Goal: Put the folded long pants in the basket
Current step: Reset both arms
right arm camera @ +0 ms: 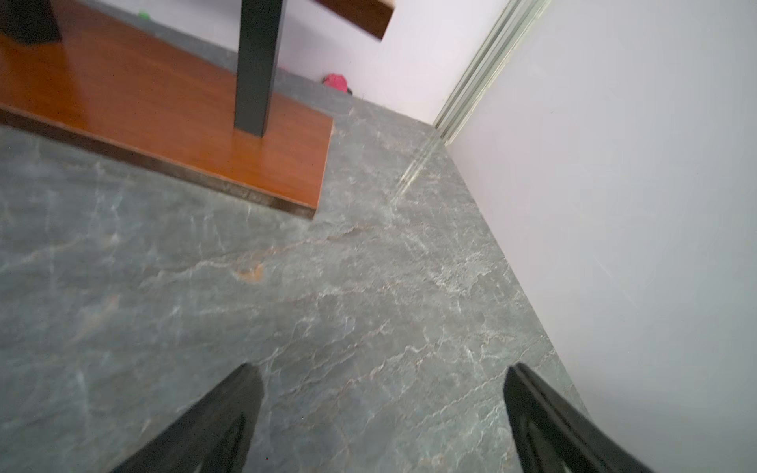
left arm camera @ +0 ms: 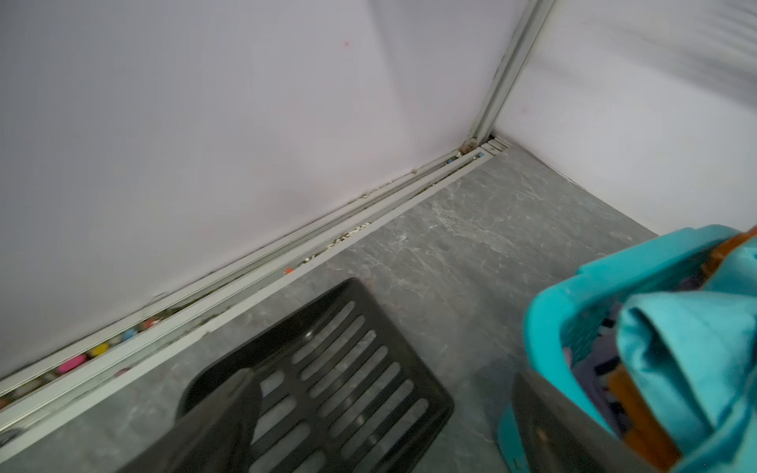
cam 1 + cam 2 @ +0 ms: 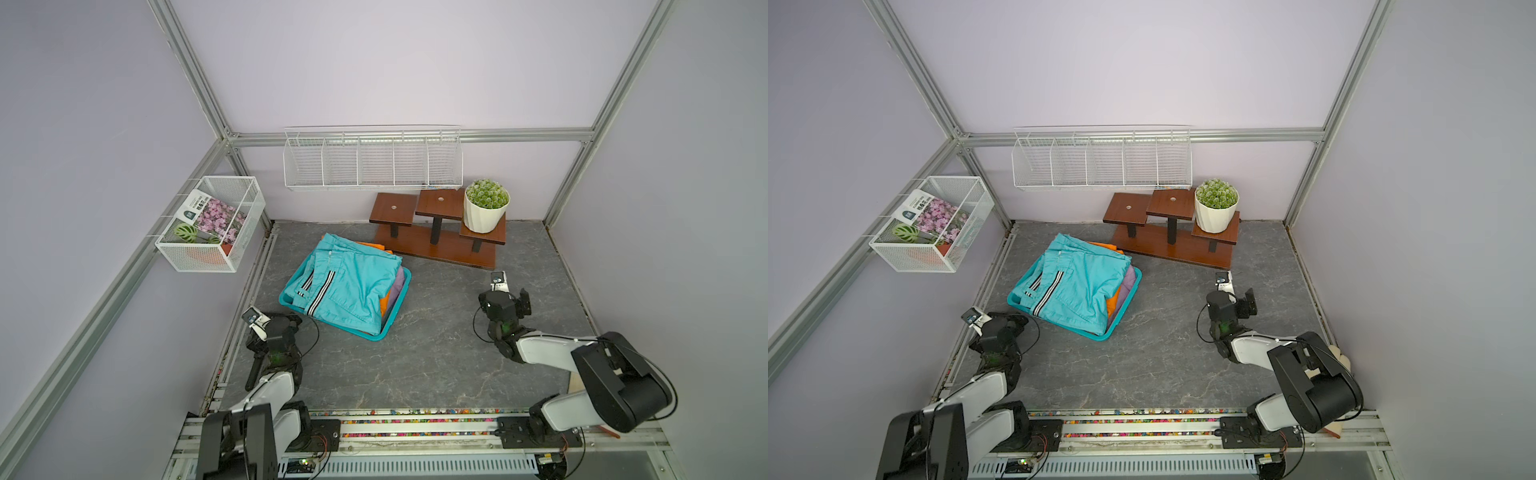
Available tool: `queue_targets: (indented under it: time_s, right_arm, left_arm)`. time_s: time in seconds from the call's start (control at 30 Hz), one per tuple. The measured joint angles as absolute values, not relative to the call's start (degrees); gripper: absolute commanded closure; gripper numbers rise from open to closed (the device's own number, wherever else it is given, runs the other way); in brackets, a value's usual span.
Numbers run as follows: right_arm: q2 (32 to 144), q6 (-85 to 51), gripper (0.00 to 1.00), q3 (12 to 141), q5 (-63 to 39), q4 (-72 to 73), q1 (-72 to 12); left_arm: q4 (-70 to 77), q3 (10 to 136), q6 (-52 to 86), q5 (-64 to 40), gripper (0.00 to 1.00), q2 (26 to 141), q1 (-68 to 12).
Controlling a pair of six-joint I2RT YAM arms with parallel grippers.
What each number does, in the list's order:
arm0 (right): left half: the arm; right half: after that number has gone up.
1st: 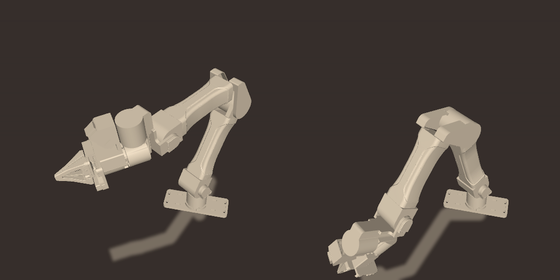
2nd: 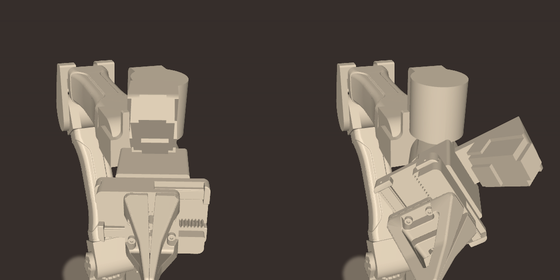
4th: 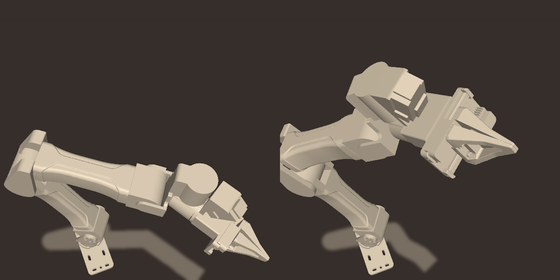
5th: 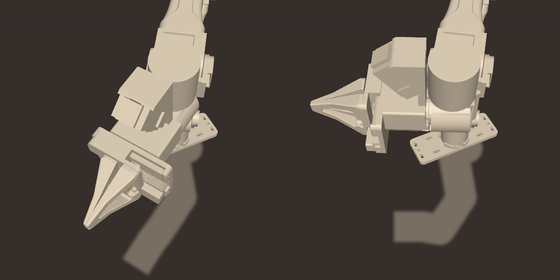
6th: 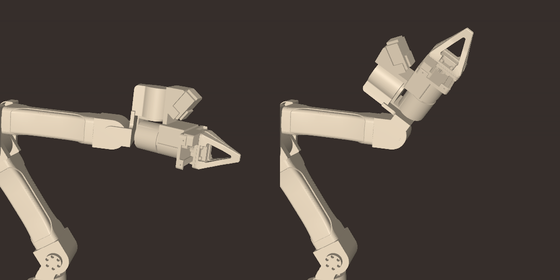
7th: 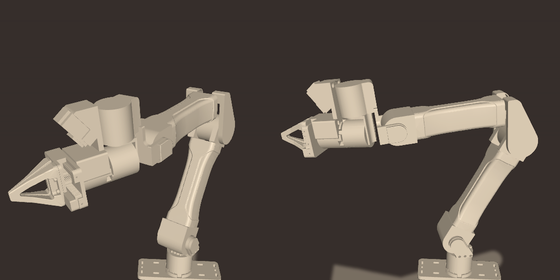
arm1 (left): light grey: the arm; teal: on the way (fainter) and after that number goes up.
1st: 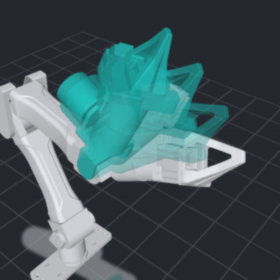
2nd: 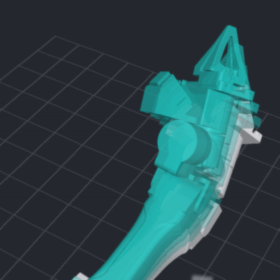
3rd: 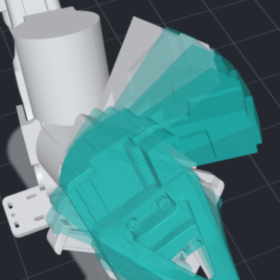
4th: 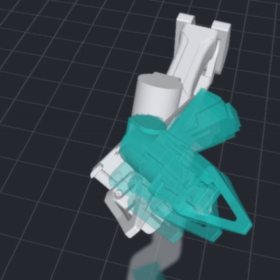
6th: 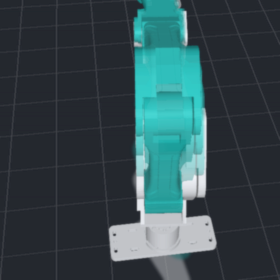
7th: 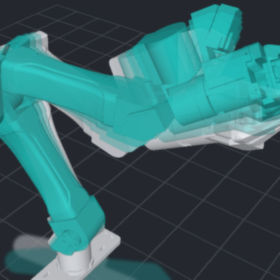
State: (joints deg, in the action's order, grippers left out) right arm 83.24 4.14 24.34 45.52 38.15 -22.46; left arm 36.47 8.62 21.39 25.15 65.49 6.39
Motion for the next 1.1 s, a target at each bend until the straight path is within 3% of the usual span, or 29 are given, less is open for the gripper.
queue_targets:
  time_s: [0.2, 0.33, 0.4, 0.47, 0.6, 0.73, 0.83, 1.1]
  right_arm:
    - [87.2, 5.7, 0.03, 19.1, 39.7, 54.9, -16.7]
    - [86.8, 4.4, 0.02, 18.4, 35.1, 53.3, -13.3]
    - [86.0, 3.4, 0.03, 19.0, 31.6, 53.3, -11.5]
    - [86.7, 2.6, 0.02, 19.1, 27.1, 55.1, -9.0]
    - [88.4, 1.0, 0.01, 20.4, 22.2, 52.0, -6.8]
    - [88.8, 0.6, 0.01, 20.5, 20.4, 53.3, -6.7]
    - [88.8, 0.0, 0.01, 20.8, 19.4, 52.4, -6.6]
    - [88.7, -0.6, 0.01, 21.6, 18.3, 49.6, -6.3]
  left_arm:
    - [38.9, 18.1, 17.2, 17.9, 0.08, 74.7, 6.9]
    - [51.8, 13.7, 15.5, 15.1, 0.08, 77.0, 6.9]
    - [51.9, 12.8, 14.8, 13.3, 0.08, 78.1, 6.9]
    - [54.3, 12.1, 14.3, 12.4, 0.00, 78.0, 6.9]
    - [57.0, 11.7, 13.9, 11.5, 0.00, 77.9, 6.9]
    - [59.3, 11.7, 12.1, 8.1, 0.00, 79.3, 6.9]
    - [68.2, 11.6, 11.0, 4.1, 0.00, 86.5, 7.0]
    - [64.2, 15.0, 7.5, -3.7, 0.00, 86.2, 7.5]
